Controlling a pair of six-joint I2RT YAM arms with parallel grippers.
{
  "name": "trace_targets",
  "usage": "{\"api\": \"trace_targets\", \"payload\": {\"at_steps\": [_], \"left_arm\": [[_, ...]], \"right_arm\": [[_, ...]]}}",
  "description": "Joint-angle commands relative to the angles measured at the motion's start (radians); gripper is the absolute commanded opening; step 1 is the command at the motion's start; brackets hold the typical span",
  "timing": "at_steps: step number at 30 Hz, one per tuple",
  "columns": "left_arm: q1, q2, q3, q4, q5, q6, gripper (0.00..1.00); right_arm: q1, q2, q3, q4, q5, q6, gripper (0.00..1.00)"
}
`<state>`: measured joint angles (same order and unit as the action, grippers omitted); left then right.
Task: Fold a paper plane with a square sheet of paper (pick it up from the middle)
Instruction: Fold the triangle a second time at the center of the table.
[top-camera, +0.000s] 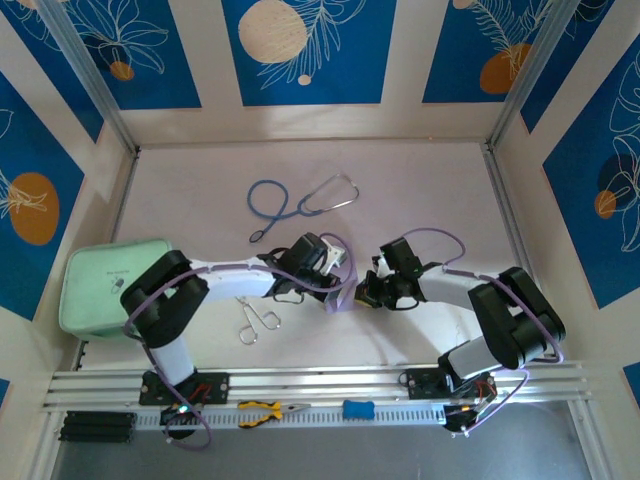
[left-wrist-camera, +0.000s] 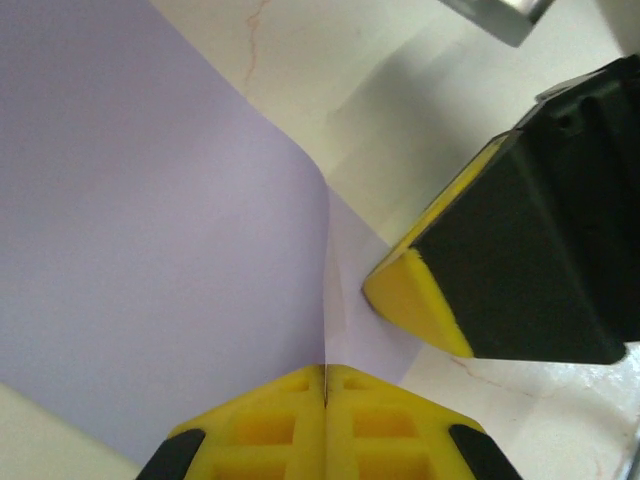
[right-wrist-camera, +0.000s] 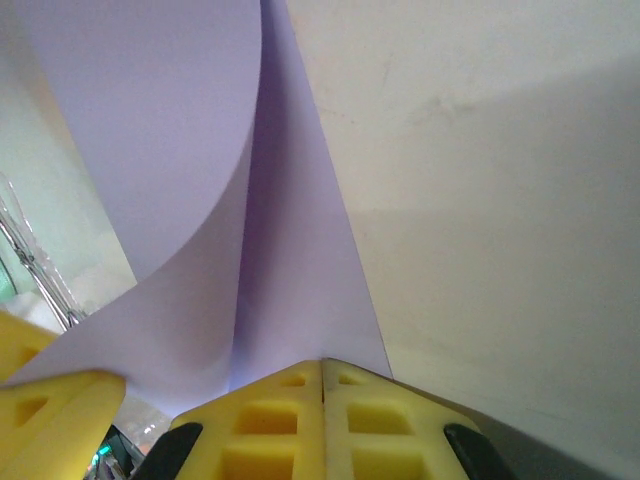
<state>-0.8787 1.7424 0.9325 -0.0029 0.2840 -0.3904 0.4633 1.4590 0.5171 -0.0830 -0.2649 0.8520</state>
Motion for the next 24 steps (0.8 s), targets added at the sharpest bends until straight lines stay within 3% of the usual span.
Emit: {"api": "trace_targets", "payload": {"at_steps": [1, 18, 24], "left_arm": [[0.014, 0.021, 0.041, -0.061, -0.037, 0.056, 0.00], [0.018, 0.050, 0.091, -0.143, -0.130, 0.134, 0.00], [0.018, 0.066, 0.093, -0.132, -0.097, 0.134, 0.00]], "right_arm": [[-0.005, 0.021, 0.003, -0.061, 0.021, -0.022, 0.00], [-0.002, 0.021, 0.010, -0.100, 0.053, -0.035, 0.00], [0.000, 0.001, 0.010, -0.077, 0.026, -0.032, 0.00]]}}
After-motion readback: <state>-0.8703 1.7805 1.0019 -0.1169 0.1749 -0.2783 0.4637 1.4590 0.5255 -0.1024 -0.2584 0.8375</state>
